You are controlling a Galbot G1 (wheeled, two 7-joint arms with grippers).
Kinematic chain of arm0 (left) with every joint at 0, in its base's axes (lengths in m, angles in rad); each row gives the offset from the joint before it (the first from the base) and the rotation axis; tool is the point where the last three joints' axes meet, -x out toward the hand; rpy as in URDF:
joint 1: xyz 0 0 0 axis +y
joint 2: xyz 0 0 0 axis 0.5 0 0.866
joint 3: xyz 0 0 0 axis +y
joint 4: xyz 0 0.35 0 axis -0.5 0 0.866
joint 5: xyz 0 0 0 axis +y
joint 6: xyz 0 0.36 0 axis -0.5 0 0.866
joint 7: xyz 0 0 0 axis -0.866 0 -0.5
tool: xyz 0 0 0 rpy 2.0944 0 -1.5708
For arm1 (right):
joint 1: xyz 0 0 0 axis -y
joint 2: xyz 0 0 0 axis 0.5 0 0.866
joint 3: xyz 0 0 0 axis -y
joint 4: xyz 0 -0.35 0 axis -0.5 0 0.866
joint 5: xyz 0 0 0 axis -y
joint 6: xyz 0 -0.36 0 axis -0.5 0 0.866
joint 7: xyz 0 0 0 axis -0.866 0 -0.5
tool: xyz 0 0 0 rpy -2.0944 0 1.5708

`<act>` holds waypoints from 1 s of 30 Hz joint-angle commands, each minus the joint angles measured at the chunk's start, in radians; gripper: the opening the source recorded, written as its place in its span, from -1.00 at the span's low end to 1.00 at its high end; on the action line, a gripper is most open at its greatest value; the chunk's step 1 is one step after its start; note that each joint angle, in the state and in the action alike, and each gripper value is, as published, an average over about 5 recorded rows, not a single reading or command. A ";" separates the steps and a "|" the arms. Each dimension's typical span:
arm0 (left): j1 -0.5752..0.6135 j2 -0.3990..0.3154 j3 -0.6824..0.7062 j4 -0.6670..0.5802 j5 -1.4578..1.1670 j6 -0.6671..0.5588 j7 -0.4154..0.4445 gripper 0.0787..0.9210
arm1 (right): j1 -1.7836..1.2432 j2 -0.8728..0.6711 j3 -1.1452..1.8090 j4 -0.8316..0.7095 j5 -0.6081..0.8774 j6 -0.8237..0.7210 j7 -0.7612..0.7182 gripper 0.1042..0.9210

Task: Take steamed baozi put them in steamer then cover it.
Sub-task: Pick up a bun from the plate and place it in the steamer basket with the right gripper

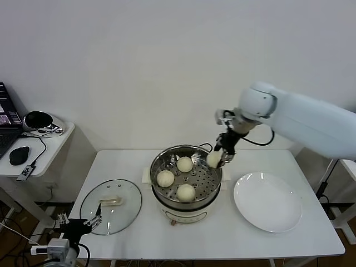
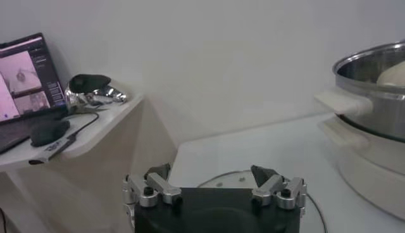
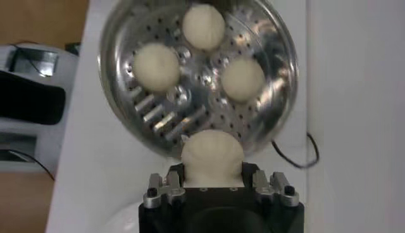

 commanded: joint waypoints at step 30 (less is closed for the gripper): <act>-0.005 -0.001 0.004 0.003 -0.016 0.001 -0.001 0.77 | -0.159 0.180 -0.052 -0.131 -0.105 -0.058 0.083 0.10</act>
